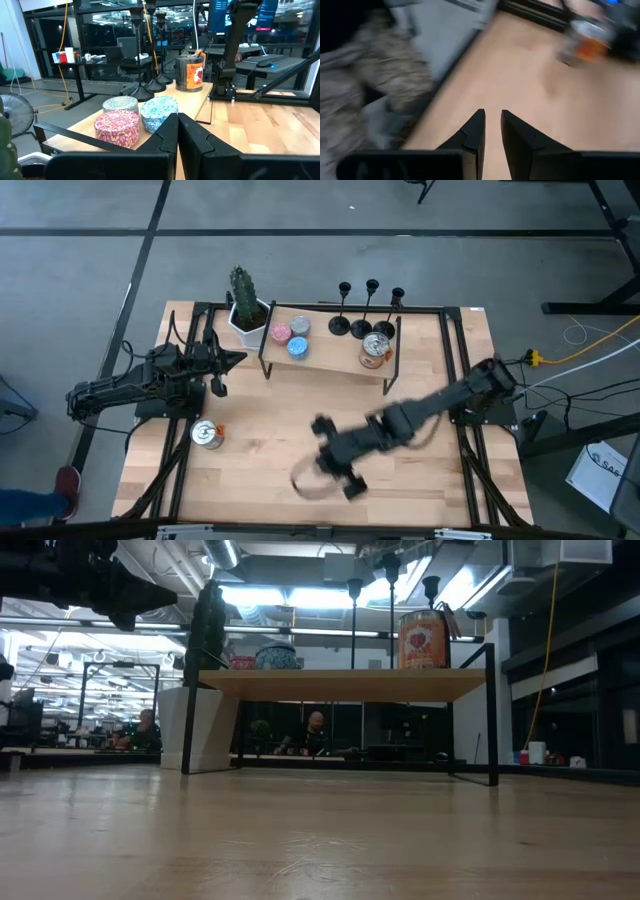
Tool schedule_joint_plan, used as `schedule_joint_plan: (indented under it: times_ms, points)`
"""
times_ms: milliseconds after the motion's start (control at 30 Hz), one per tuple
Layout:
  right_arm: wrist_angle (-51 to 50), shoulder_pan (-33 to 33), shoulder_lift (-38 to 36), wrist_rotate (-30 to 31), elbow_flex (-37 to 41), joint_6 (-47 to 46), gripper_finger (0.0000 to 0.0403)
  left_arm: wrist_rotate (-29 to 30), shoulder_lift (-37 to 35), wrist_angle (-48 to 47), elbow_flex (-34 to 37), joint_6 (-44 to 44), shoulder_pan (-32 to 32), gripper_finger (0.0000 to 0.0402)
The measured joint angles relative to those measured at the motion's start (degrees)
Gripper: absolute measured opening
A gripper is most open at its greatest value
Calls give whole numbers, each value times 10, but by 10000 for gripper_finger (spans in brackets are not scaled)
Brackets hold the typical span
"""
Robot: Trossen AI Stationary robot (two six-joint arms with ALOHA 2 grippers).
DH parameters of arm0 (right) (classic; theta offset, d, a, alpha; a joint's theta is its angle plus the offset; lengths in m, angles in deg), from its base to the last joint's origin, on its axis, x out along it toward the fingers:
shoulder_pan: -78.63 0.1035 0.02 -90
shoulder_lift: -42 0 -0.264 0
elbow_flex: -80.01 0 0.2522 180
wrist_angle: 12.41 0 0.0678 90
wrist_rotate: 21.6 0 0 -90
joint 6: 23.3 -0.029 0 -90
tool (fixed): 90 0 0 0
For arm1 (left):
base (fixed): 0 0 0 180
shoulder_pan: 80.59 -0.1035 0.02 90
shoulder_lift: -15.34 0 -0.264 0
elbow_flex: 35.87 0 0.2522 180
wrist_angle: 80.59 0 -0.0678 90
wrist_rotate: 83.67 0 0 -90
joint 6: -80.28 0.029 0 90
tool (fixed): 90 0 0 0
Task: Pick & Place candle stick holders
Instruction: Put the silver scented candle on the shelf
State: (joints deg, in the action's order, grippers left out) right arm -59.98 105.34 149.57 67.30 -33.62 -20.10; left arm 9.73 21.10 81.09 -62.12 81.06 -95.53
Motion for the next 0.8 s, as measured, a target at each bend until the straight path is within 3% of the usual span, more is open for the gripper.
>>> schedule_joint_plan:
  times_ms: [133, 367, 533, 667, 800]
  points:
    - [34, 59, 0, 9, 4, 8, 65, 0, 0, 4, 0, -35, 0, 6]
    - [144, 95, -1, 118, 64, -17, 65, 0, 0, 4, 0, -121, 0, 6]
    - [255, 94, 0, 116, 123, -20, 65, 0, 0, 2, 0, -133, 0, 6]
    - [289, 94, 0, 116, 154, -9, 65, -24, 0, 8, 0, -198, 0, 6]
    - [317, 94, -5, 116, 180, 4, 65, -43, 0, 10, 0, -177, 0, 6]
